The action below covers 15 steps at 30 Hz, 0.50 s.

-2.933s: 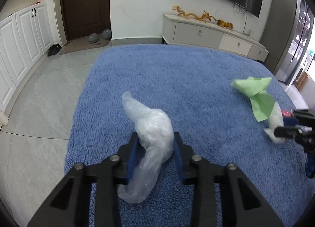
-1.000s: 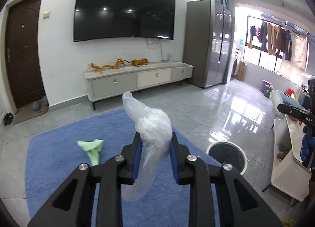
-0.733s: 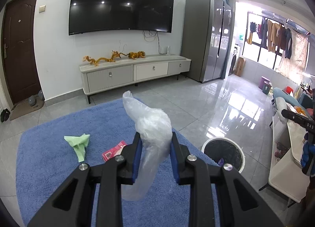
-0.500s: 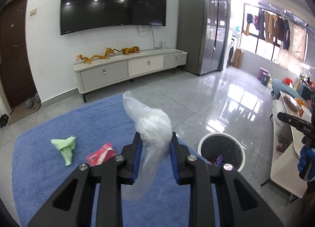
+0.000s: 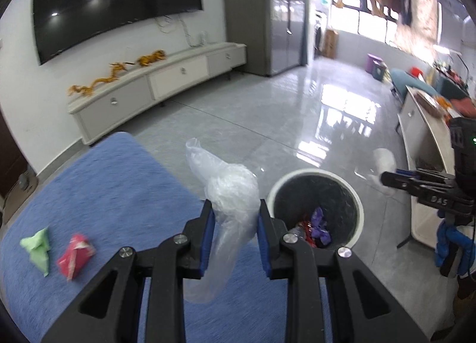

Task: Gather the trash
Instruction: 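Carry clear bag in left tool and white bag in right tool to bin, then open both tools over the bin to drop the two bags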

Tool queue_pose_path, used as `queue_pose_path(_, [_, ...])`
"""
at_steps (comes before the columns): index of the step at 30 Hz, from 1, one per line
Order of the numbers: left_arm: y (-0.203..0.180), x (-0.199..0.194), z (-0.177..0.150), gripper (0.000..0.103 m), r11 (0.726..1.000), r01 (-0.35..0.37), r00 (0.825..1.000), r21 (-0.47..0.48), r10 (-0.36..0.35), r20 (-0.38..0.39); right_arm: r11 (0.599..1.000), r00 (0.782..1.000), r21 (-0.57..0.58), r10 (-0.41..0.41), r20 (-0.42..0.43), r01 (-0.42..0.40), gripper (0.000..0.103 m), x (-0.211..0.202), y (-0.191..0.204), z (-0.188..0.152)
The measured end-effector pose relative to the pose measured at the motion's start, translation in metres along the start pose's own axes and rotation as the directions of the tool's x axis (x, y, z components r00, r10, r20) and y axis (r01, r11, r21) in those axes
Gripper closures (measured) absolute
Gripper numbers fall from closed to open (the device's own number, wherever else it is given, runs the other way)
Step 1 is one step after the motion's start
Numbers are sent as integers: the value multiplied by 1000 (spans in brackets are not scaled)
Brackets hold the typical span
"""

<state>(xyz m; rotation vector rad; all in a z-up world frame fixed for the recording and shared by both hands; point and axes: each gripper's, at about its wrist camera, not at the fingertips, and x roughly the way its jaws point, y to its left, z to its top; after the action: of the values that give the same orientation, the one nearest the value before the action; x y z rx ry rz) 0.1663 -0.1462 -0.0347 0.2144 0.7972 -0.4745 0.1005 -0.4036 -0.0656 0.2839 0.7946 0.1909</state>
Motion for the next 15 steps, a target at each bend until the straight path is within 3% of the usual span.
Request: queue_pose_path(15, [-82,93,20,75,984,160,979,75,-148,-143,991,995,110,-61,-85,70,76,46,-46,-7])
